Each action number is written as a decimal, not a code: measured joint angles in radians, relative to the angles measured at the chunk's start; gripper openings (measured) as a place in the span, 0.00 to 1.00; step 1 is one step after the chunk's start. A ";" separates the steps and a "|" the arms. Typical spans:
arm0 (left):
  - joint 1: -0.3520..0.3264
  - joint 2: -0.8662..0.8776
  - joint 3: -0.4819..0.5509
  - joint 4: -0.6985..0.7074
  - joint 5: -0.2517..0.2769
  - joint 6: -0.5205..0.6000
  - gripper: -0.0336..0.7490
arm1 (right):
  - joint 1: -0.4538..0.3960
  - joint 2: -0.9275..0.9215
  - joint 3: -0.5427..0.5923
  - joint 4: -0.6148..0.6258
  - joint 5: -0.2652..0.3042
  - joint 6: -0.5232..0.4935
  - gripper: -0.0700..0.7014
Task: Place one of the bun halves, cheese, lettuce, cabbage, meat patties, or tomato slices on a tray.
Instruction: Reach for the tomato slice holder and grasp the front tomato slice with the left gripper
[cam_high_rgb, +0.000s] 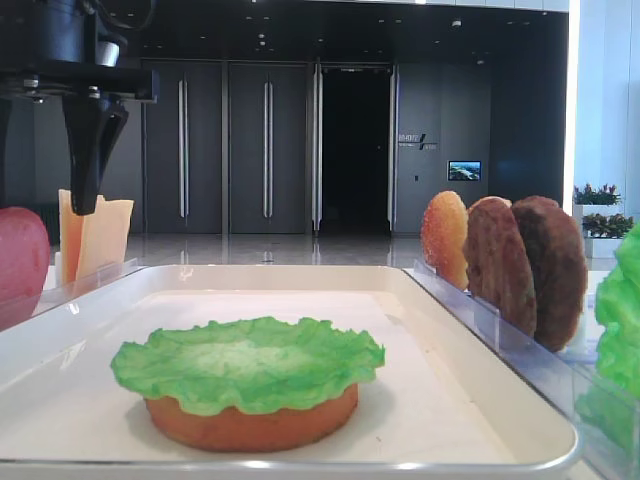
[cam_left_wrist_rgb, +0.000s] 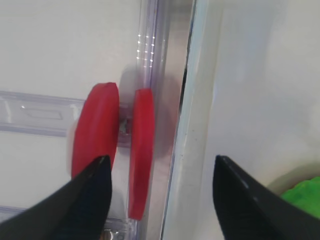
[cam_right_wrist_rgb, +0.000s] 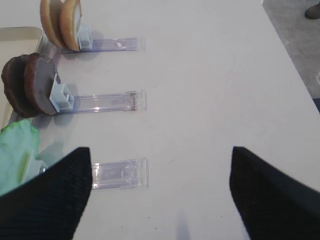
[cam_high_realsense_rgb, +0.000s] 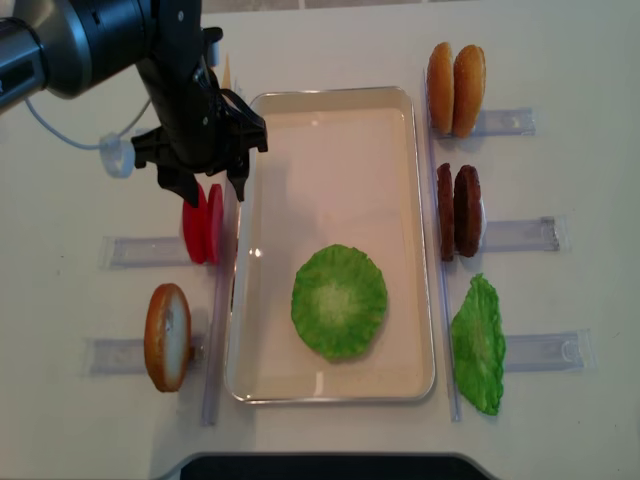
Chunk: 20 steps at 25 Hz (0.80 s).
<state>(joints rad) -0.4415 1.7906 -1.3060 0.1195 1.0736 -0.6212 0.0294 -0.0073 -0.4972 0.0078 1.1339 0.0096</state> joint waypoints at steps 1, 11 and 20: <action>0.000 0.000 0.000 -0.002 0.000 0.001 0.66 | 0.000 0.000 0.000 0.000 0.000 0.000 0.82; 0.000 0.000 0.000 -0.012 0.002 0.008 0.66 | 0.000 0.000 0.000 0.000 0.000 0.000 0.82; 0.000 0.044 -0.001 -0.029 0.005 0.019 0.66 | 0.000 0.000 0.000 0.000 0.000 0.000 0.82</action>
<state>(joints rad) -0.4415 1.8341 -1.3071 0.0910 1.0791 -0.6023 0.0294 -0.0073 -0.4972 0.0078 1.1339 0.0096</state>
